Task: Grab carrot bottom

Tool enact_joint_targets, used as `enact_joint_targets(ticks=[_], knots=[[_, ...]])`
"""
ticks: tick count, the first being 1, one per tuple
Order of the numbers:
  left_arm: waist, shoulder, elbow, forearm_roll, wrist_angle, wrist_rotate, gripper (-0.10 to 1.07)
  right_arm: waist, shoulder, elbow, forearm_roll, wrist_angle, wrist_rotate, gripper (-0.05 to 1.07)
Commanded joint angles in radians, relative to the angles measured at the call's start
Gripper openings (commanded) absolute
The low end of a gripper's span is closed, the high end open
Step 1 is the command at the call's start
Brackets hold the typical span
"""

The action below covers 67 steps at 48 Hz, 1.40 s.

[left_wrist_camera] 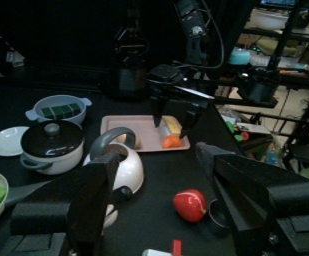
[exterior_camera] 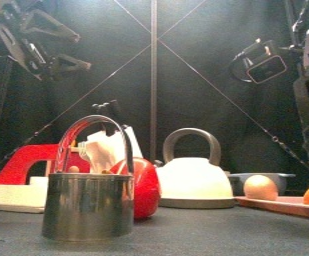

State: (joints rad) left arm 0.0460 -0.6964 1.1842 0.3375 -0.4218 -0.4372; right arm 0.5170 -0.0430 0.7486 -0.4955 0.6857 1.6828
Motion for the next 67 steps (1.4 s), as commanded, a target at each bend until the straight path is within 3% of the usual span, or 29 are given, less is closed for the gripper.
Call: enact_joint_targets(ticks=[1,43,67], knots=[[-0.002,0.002,-0.011,-0.011,-0.009,0.003,0.97,-0.002,-0.002,-0.017,0.0,-0.017,-0.002,1.04],[-0.002,0.002,-0.002,-0.014,-0.009,0.002,0.97,-0.021,0.041,-0.003,-0.002,-0.066,-0.002,1.02],[-0.002,0.002,0.003,-0.014,-0.009,0.002,0.97,-0.052,0.051,0.011,0.005,-0.08,-0.002,0.73]])
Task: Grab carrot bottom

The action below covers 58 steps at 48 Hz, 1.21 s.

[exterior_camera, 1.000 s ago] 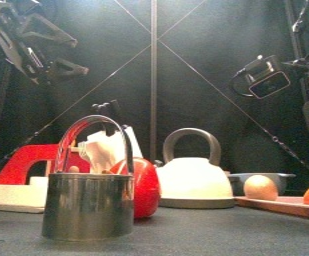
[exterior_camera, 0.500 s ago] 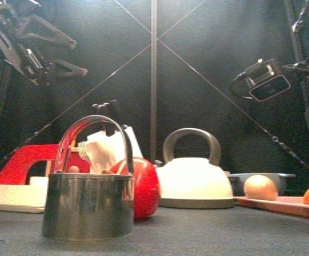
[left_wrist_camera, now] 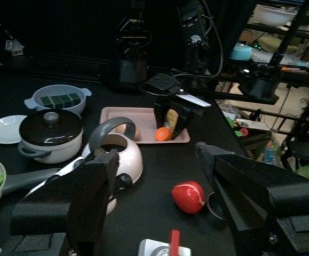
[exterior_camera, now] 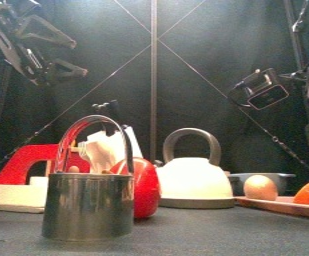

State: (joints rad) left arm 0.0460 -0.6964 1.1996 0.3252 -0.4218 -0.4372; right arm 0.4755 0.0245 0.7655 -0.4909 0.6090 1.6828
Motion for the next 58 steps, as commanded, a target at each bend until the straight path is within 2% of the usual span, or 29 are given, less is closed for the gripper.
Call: enact_joint_targets(ticks=[1,13,38,58], knots=[[-0.002,0.002,-0.012,-0.002,-0.009,0.002,0.97,-0.012,-0.017,-0.006,-0.003,-0.003,-0.002,0.73],[-0.002,0.002,-0.012,0.0,-0.009,0.002,0.97,-0.034,-0.023,-0.008,-0.02,0.008,-0.002,0.71],[-0.002,0.002,-0.008,-0.011,-0.009,0.002,0.97,-0.028,-0.118,-0.011,-0.087,0.071,0.0,0.71],[-0.002,0.002,-0.006,-0.014,-0.009,0.003,0.97,-0.032,-0.124,-0.015,-0.138,0.072,0.0,0.71]])
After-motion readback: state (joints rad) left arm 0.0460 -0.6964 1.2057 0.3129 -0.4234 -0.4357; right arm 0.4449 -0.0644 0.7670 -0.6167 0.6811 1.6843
